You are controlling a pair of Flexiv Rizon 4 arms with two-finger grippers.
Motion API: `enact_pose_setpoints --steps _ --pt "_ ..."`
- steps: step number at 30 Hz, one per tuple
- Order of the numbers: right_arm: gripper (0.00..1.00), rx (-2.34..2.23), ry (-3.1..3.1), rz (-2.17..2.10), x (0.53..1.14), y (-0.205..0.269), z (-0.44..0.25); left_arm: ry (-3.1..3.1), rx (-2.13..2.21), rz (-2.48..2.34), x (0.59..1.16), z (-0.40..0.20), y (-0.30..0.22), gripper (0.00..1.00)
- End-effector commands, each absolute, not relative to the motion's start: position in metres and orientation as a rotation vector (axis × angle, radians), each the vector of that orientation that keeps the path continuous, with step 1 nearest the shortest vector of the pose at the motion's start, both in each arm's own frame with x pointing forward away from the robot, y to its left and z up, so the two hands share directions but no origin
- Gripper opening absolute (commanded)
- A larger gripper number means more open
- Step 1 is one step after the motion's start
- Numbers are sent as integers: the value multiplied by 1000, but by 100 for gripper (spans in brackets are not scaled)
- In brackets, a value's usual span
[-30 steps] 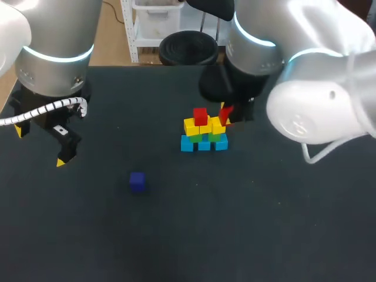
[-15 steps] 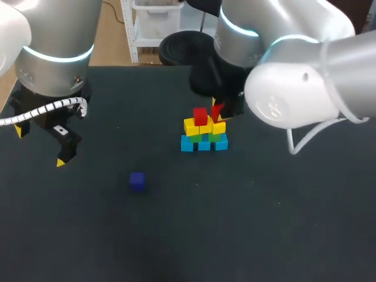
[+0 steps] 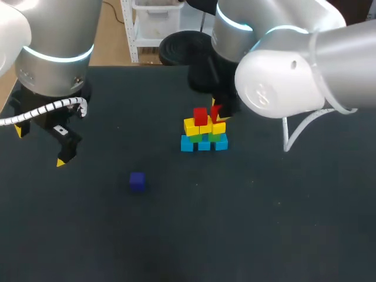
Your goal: Place the blue cubes, place green cubes on the blue cubes, place the yellow cubes on the green cubes, then place the red cubes on the yellow cubes, and place purple cube on the red cubes.
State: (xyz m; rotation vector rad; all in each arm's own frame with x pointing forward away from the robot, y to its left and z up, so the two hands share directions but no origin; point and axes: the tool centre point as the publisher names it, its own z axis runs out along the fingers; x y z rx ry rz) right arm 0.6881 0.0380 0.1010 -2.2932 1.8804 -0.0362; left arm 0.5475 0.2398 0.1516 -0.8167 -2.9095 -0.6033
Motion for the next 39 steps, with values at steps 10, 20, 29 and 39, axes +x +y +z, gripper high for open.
enact_pose_setpoints --steps 10,20,29,39 --pt "0 -2274 1903 -22 692 37 92 -2908 -820 -602 548 152 240 100" --pt "0 -2277 1898 -21 697 40 92 -2908 -820 -602 548 152 240 100" --pt "0 -2285 1895 -9 701 44 90 -2908 -820 -602 548 152 240 100" --pt "0 -2293 1896 0 704 46 88 -2908 -820 -602 548 152 240 100"
